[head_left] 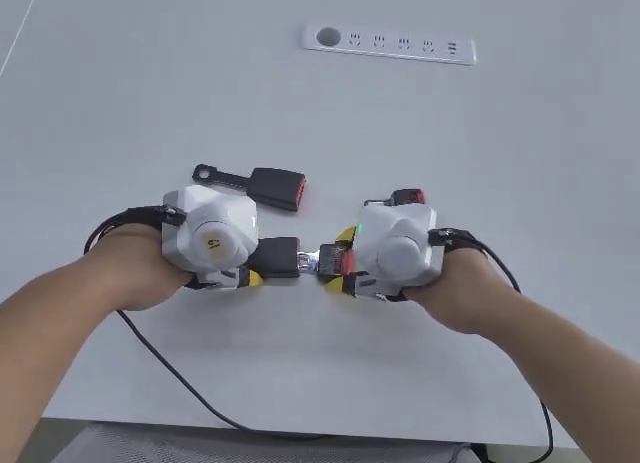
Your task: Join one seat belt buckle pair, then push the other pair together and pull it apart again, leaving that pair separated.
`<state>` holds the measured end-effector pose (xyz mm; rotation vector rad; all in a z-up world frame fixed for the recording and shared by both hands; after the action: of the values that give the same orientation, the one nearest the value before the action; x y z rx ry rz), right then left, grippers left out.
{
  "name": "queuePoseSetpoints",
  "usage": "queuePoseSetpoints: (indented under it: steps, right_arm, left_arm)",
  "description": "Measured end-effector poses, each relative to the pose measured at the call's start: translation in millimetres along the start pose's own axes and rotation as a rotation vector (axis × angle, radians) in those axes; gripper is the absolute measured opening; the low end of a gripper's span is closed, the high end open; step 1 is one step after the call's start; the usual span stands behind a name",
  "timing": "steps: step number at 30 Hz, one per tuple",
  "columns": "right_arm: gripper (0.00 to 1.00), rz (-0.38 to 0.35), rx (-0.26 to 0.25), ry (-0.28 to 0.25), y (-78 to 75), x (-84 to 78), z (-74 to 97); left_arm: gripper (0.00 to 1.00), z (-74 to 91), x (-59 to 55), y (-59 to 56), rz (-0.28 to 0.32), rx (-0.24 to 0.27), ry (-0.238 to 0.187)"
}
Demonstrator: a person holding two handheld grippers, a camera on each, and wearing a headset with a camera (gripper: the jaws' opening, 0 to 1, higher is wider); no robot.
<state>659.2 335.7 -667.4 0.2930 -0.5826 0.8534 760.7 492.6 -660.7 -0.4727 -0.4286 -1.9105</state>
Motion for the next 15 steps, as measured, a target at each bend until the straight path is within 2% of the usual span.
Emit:
queuePoseSetpoints:
  steps: [4, 9, 15]
  right_arm:
    - [0.33, -0.005, 0.013, -0.007, -1.6, -1.3, -0.7]
    - [0.32, -0.022, 0.003, -0.016, -0.6, -0.9, -1.4]
    - [0.31, 0.000, 0.007, -0.015, -1.4, 2.2, -1.5]
  left_arm:
    - [0.32, -0.1, -0.5, 0.3, 0.000, -0.005, -0.005]
    - [0.32, 0.2, -2.2, 0.6, 0.011, -0.008, -0.019]
    - [0.31, -0.5, -1.6, 1.8, -0.006, -0.024, -0.019]
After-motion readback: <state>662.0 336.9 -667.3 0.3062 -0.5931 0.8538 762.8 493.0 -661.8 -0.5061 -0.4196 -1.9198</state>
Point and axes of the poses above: the centre of the closed fingertips' face, and the gripper's own axes: z roughly backward along the fingers, y roughly to its left, x roughly out of its top, the point moved 10 cm from there along z, roughly backward along the fingers, and after that the axes turned 3 degrees about x, right-handed, at the moved point
